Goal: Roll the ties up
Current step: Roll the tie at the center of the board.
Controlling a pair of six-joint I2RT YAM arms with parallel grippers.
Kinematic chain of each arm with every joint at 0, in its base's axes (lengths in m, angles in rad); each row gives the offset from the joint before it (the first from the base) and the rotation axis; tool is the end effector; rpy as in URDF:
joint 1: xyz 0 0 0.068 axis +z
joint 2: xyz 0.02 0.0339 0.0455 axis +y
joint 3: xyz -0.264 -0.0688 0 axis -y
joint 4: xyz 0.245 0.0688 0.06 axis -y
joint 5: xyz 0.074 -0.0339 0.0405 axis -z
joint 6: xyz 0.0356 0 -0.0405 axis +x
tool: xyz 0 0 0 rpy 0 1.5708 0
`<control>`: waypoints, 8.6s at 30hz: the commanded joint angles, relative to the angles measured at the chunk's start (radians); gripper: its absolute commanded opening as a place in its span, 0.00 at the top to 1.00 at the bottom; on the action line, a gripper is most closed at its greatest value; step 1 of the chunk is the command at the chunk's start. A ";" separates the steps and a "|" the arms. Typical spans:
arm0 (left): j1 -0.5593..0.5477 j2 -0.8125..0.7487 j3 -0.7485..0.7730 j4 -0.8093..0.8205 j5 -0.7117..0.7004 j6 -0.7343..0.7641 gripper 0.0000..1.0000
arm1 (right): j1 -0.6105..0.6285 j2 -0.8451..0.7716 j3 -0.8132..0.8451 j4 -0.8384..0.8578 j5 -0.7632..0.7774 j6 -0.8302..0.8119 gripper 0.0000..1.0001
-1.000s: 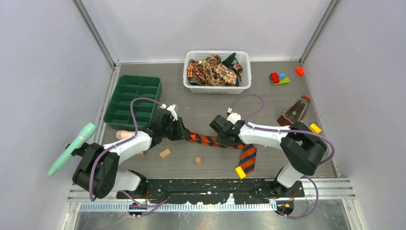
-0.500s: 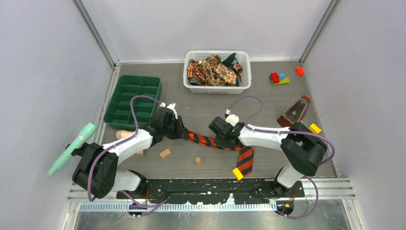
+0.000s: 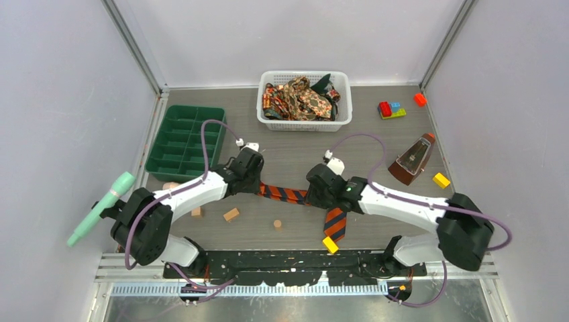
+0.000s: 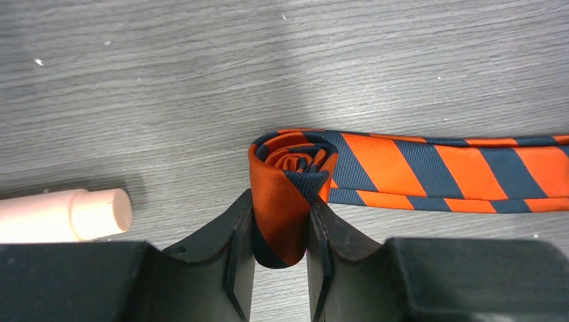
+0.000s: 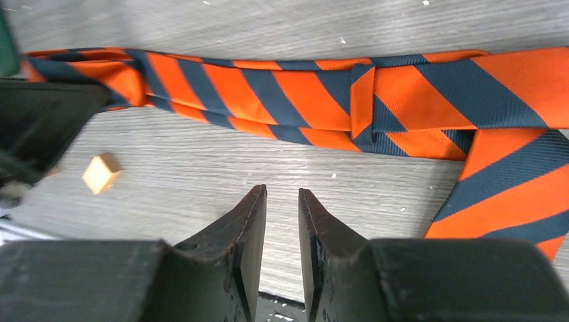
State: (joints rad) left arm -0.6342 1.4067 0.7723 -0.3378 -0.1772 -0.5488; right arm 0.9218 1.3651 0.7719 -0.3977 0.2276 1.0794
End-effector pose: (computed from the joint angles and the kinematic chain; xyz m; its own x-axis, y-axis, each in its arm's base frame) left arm 0.2222 -0.1556 0.1870 -0.8303 -0.0267 -0.5567 0.0822 0.9821 -0.1697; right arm 0.1649 0.2041 0.1938 -0.8570 0.2915 -0.4250 0.1148 0.9119 0.3940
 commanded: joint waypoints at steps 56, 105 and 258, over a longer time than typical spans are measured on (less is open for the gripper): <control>-0.520 0.661 0.659 -0.623 -0.728 -0.007 0.48 | 0.006 -0.629 -0.032 -0.296 0.234 0.070 0.49; -0.484 0.542 0.611 -0.428 -0.450 0.048 0.43 | 0.006 -0.420 -0.048 -0.407 0.153 0.186 0.53; -0.206 0.322 0.319 -0.078 -0.017 0.092 0.96 | 0.045 0.112 0.036 -0.401 0.273 0.141 0.93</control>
State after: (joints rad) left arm -0.8383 1.7111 1.1061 -0.4339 -0.1974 -0.4458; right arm 0.9676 1.4536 0.7483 -0.6014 0.3748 1.2137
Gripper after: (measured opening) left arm 0.046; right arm 0.072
